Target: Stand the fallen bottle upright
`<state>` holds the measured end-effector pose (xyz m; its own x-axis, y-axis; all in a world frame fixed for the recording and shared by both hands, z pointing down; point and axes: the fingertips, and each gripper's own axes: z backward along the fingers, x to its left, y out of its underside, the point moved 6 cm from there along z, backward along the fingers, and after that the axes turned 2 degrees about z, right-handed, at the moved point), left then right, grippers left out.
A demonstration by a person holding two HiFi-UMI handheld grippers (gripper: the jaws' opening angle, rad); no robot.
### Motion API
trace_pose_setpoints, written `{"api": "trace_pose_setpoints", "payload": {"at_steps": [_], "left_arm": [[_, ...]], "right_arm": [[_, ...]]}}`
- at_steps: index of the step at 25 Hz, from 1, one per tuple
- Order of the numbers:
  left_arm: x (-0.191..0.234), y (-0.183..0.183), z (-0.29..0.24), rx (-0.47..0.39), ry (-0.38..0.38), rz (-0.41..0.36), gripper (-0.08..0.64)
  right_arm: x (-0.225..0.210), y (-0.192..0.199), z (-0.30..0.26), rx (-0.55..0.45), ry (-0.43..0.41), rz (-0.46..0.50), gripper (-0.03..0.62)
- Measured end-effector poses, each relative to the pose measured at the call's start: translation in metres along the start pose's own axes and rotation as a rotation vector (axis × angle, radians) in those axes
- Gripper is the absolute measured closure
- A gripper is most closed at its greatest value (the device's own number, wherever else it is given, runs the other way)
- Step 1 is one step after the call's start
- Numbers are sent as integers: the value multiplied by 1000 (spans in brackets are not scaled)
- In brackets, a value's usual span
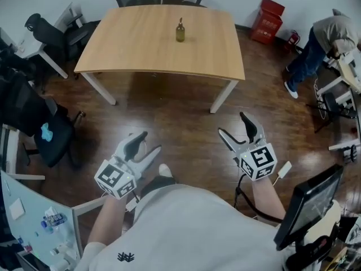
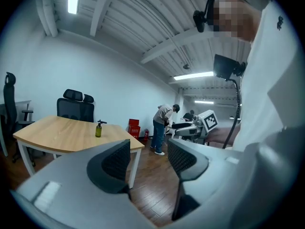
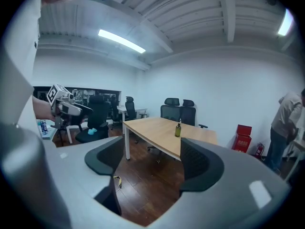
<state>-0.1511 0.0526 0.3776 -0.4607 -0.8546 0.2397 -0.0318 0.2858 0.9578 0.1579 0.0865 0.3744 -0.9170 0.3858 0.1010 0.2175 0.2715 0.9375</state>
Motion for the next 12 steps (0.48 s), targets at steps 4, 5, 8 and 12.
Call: {"api": "trace_pose_setpoints", "payload": {"at_steps": [4, 5, 8, 12], "left_arm": [[-51, 11, -6, 8, -1, -17, 316], [-63, 15, -7, 15, 2, -17, 316], [-94, 27, -4, 38, 8, -2, 316], [-121, 33, -1, 56, 4, -6, 316]], "right_arm": [[11, 13, 53, -26, -34, 9, 213], [13, 17, 64, -28, -40, 10, 213], [19, 30, 93, -25, -56, 3, 213], [27, 39, 118, -27, -80, 0, 213]]}}
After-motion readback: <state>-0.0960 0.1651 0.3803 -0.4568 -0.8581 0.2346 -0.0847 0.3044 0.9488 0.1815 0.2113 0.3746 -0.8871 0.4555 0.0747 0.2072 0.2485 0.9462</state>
